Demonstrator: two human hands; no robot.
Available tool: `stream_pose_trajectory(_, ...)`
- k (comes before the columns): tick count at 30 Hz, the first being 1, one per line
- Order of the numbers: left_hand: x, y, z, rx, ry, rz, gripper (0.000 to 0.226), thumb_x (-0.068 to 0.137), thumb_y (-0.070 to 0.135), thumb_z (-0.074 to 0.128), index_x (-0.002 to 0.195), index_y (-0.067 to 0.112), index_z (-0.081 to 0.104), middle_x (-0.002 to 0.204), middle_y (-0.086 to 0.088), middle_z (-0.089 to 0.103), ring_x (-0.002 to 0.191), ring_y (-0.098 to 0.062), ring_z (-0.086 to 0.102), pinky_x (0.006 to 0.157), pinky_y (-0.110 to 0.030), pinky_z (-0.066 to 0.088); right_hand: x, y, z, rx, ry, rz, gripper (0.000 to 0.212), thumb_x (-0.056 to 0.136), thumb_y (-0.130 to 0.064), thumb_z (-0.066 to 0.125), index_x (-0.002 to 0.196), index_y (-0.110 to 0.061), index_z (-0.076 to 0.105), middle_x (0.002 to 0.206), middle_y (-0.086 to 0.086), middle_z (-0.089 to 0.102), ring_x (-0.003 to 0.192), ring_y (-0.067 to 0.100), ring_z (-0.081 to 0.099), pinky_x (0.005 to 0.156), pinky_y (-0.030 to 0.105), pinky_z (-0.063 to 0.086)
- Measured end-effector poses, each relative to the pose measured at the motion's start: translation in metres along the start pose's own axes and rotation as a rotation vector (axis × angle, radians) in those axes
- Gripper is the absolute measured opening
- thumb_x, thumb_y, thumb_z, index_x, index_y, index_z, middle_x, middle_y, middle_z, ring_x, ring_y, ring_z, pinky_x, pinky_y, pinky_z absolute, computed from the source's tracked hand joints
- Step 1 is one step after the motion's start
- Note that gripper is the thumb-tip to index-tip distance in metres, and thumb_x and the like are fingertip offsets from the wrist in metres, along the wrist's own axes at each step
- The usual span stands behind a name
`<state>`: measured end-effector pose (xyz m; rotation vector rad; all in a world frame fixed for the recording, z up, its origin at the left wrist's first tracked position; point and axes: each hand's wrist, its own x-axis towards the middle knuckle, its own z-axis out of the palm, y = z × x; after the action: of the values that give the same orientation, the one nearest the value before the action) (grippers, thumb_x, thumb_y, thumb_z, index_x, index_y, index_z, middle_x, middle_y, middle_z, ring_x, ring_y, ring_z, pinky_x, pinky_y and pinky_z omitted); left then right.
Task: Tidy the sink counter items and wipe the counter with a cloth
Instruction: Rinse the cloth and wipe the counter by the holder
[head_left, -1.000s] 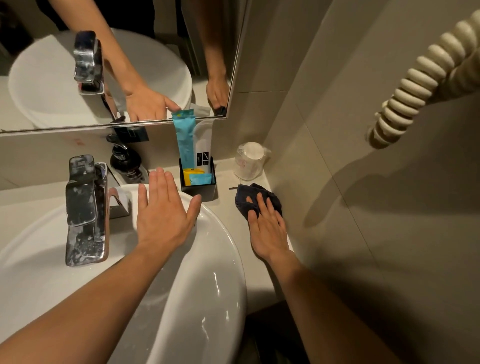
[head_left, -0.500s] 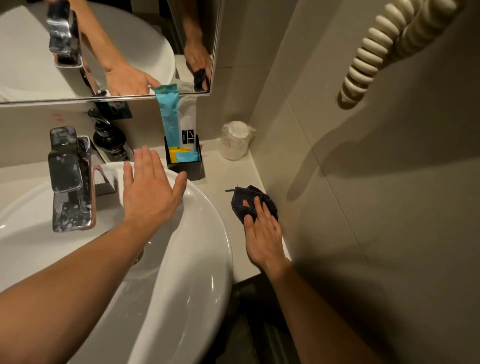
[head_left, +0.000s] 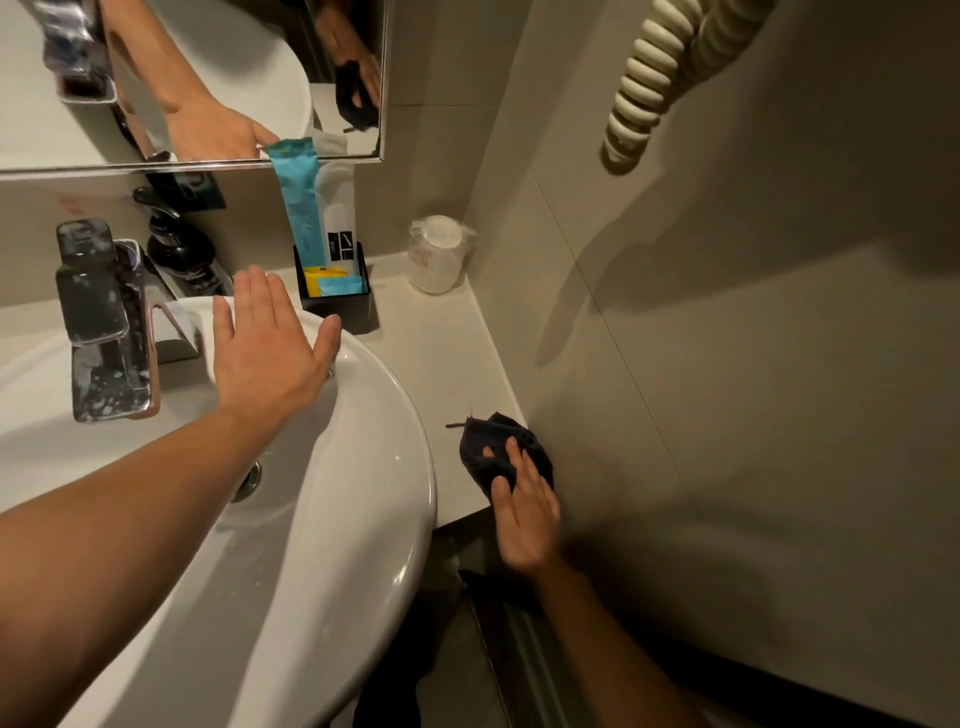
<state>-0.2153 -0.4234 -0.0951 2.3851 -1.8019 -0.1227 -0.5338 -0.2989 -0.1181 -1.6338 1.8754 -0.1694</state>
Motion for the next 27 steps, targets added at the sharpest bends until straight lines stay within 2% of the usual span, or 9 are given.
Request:
stream_pose_trajectory(5,0.000,0.001,-0.003,0.011,-0.011,-0.006,0.093,0.100,0.070,0.009,0.159,-0.001,0.015,0.167,-0.023,0.018,0.157,-0.035,0.010,0.127,-0.056,0.013,-0.047,0.007,-0.019,0.530,-0.098,0.262,0.045,0.105,-0.051,0.026,0.145,-0.036,0.041,0.157,0.008,0.044,0.147,0.023,0.039,0.123,0.037,0.026)
stream_pose_trajectory(9,0.001,0.000,-0.006,0.012,-0.025,-0.007,0.092,0.100,0.069,0.011,0.159,-0.001,0.014,0.168,-0.023,0.018,0.158,-0.034,0.009,0.127,-0.055,0.012,-0.075,0.003,-0.047,1.005,-0.165,0.653,0.072,0.090,-0.069,0.042,0.136,-0.017,0.062,0.130,0.013,0.068,0.121,0.033,0.064,0.111,0.051,0.045)
stream_pose_trajectory(13,0.001,0.000,-0.007,0.024,-0.041,-0.006,0.092,0.100,0.069,0.009,0.160,-0.001,0.015,0.168,-0.022,0.018,0.158,-0.033,0.008,0.127,-0.055,0.013,-0.057,-0.047,-0.087,1.185,-0.122,0.563,0.057,0.103,-0.057,0.036,0.123,-0.013,0.065,0.099,0.012,0.080,0.112,0.037,0.066,0.110,0.054,0.044)
stream_pose_trajectory(15,0.001,0.000,-0.008,0.021,-0.051,-0.005,0.092,0.100,0.069,0.010,0.160,0.000,0.014,0.168,-0.021,0.017,0.158,-0.032,0.008,0.127,-0.055,0.013,-0.035,-0.081,-0.101,1.199,-0.065,0.466,0.054,0.107,-0.052,0.027,0.120,-0.016,0.065,0.104,0.019,0.078,0.116,0.043,0.061,0.118,0.057,0.034)
stream_pose_trajectory(18,0.002,0.000,-0.009,0.019,-0.051,-0.002,0.091,0.101,0.069,0.011,0.160,0.000,0.014,0.169,-0.021,0.017,0.158,-0.032,0.008,0.127,-0.055,0.012,0.008,-0.119,-0.107,1.069,0.007,0.213,0.047,0.108,-0.050,0.025,0.131,-0.026,0.059,0.132,0.020,0.066,0.131,0.035,0.056,0.120,0.048,0.036)
stream_pose_trajectory(20,0.003,0.000,-0.008,0.027,-0.050,-0.001,0.091,0.101,0.068,0.012,0.160,-0.001,0.015,0.168,-0.021,0.018,0.158,-0.032,0.008,0.127,-0.055,0.013,0.048,-0.140,-0.098,0.886,0.008,0.078,0.041,0.109,-0.049,0.024,0.123,-0.034,0.059,0.117,-0.007,0.070,0.119,0.007,0.062,0.101,0.017,0.046)
stream_pose_trajectory(21,0.003,0.000,-0.007,0.037,-0.049,-0.001,0.091,0.101,0.068,0.011,0.160,-0.001,0.015,0.168,-0.021,0.018,0.159,-0.031,0.008,0.127,-0.055,0.013,0.069,-0.149,-0.090,0.732,-0.011,0.028,0.042,0.109,-0.049,0.022,0.120,-0.034,0.060,0.115,-0.007,0.069,0.118,0.006,0.063,0.095,0.015,0.047)
stream_pose_trajectory(24,0.005,0.001,-0.004,0.061,-0.038,-0.008,0.091,0.100,0.068,0.011,0.160,0.000,0.017,0.169,-0.020,0.019,0.159,-0.031,0.009,0.128,-0.054,0.013,0.131,-0.151,-0.039,0.130,-0.138,-0.189,0.049,0.108,-0.042,0.022,0.152,-0.031,0.042,0.160,0.006,0.040,0.150,0.029,0.032,0.122,0.038,0.025)
stream_pose_trajectory(27,0.004,0.002,0.000,0.070,-0.019,-0.012,0.091,0.100,0.068,0.013,0.160,0.000,0.020,0.169,-0.020,0.020,0.158,-0.031,0.010,0.128,-0.052,0.012,0.156,-0.134,0.003,-0.260,-0.192,-0.453,0.047,0.109,-0.032,0.025,0.155,-0.030,0.035,0.170,-0.008,0.016,0.158,0.018,0.001,0.127,0.043,0.007)
